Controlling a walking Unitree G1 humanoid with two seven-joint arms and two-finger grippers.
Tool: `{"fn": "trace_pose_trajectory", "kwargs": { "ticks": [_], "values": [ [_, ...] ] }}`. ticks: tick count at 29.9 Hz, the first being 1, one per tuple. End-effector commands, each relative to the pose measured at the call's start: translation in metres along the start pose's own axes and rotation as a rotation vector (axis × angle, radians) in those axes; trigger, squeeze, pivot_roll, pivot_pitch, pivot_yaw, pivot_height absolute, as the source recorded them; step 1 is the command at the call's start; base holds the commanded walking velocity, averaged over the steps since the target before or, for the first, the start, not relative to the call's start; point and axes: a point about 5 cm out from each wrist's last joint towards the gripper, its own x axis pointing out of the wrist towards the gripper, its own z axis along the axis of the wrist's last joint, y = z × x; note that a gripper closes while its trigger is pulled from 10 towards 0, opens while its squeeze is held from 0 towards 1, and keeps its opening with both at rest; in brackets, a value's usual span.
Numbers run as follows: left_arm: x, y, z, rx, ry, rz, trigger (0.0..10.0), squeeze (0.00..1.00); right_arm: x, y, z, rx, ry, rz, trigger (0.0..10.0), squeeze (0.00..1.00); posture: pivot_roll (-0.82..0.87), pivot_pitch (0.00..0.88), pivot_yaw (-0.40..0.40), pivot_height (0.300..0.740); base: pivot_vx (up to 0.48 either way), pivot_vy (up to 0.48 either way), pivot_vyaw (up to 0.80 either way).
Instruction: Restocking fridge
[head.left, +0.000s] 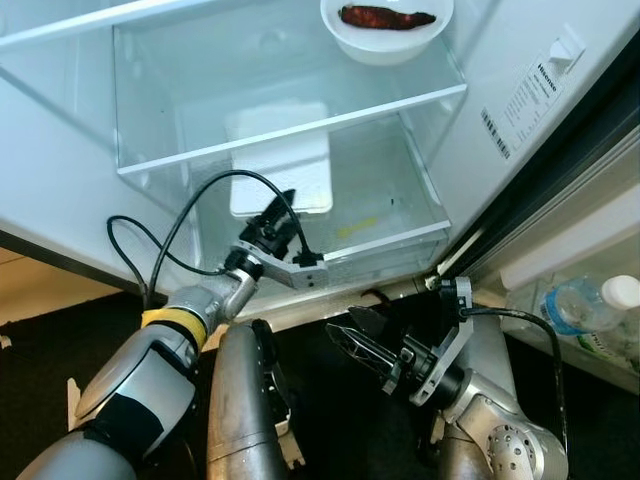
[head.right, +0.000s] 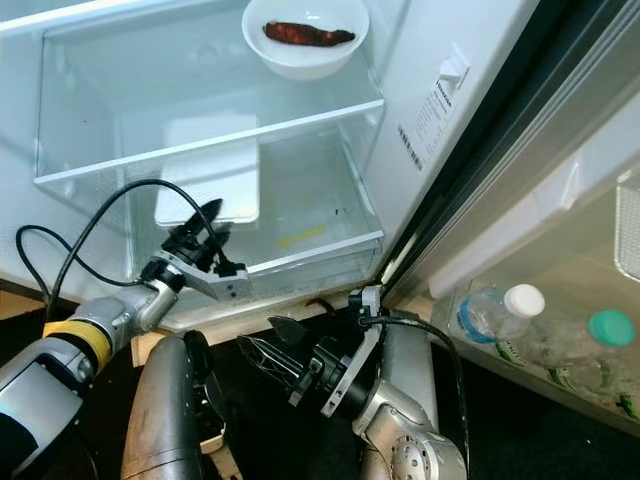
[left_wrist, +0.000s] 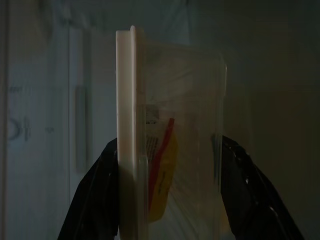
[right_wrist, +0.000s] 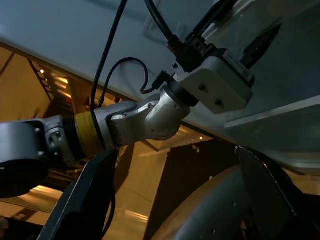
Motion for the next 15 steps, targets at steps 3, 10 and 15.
{"fn": "trace_pose_trajectory", "kwargs": {
  "ticks": [3,10,15],
  "values": [
    [-0.004,0.005,-0.016,0.028,0.055,0.013,10.0,0.00,-0.002,0.008,-0.007,0.037,0.008,0.003,10.0,0.00,-0.08,0.554,0.086,0.410,0.000,0.000,0.00],
    [-0.003,0.017,-0.031,0.059,0.101,0.029,10.0,0.00,-0.003,0.017,-0.004,0.043,0.000,0.005,10.0,0.00,-0.11,0.578,0.079,0.410,0.000,0.000,0.00],
    [0.004,0.028,-0.035,0.077,0.112,0.055,10.0,0.00,-0.003,0.023,-0.002,0.046,-0.008,0.009,10.0,0.00,-0.12,0.598,0.079,0.410,0.000,0.000,0.00]
  ]
}}
